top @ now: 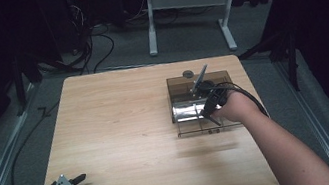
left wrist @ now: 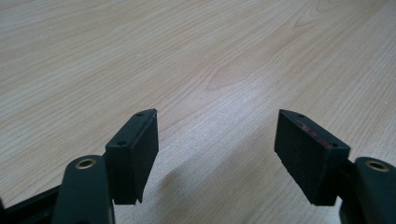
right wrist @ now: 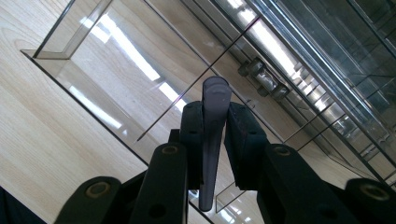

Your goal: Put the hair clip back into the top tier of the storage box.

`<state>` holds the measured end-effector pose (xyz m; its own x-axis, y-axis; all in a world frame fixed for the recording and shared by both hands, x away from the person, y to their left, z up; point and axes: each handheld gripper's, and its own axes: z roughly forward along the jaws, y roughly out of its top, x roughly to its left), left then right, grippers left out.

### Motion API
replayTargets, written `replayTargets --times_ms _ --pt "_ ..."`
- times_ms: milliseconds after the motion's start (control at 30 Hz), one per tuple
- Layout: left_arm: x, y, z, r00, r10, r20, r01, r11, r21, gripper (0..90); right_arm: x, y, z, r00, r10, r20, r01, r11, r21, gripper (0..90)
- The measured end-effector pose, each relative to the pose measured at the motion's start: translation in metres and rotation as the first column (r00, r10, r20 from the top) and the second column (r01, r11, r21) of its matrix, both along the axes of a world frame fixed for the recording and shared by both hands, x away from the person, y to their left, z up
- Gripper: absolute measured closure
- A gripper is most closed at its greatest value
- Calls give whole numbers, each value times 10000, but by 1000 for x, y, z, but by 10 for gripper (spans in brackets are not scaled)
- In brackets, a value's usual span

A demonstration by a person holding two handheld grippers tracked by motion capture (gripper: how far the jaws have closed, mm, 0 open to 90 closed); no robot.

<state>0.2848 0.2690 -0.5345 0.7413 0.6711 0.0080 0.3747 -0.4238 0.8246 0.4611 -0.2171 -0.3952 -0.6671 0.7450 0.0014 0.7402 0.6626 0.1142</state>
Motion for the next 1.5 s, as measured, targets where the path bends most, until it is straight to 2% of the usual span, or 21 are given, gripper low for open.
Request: replayTargets --times_ms 100,167,267,333,400,633,833,1200,1233,1500 --pt "0 0 0 10000 11 6 -11 10000 7 310 0 1 -2 10000 59 26 -59 10000 -41 775" --pt "0 0 0 10000 14 3 -14 10000 8 310 0 2 -1 9998 -178 -37 178 9998 11 775" --pt "0 0 0 10000 9 1 -9 10000 9 310 0 2 -2 9999 -126 -15 126 9999 -38 775" --pt "0 0 0 10000 7 -2 -7 10000 12 310 1 1 -3 9997 228 71 -228 9997 -73 774" --pt "0 0 0 10000 5 -5 -5 10000 7 310 0 3 -3 10000 46 9 -46 9999 -149 774" --pt "0 0 0 10000 5 -3 -5 10000 -1 310 1 1 -7 9996 280 32 -280 9996 -97 774" --pt "0 0 0 10000 15 -7 -15 10000 4 310 -1 -1 -11 10000 -52 -78 52 10000 -62 774" --pt "0 0 0 10000 41 -14 -41 10000 -27 310 -2 -1 -13 10000 24 -58 -24 10000 52 773" --pt "0 0 0 10000 38 -15 -38 10000 -27 310 -1 -1 -13 9999 157 -36 -157 9999 39 773" --pt "0 0 0 10000 33 -16 -33 10000 -37 309 -2 0 -16 9999 22 -154 -24 10000 -82 771"
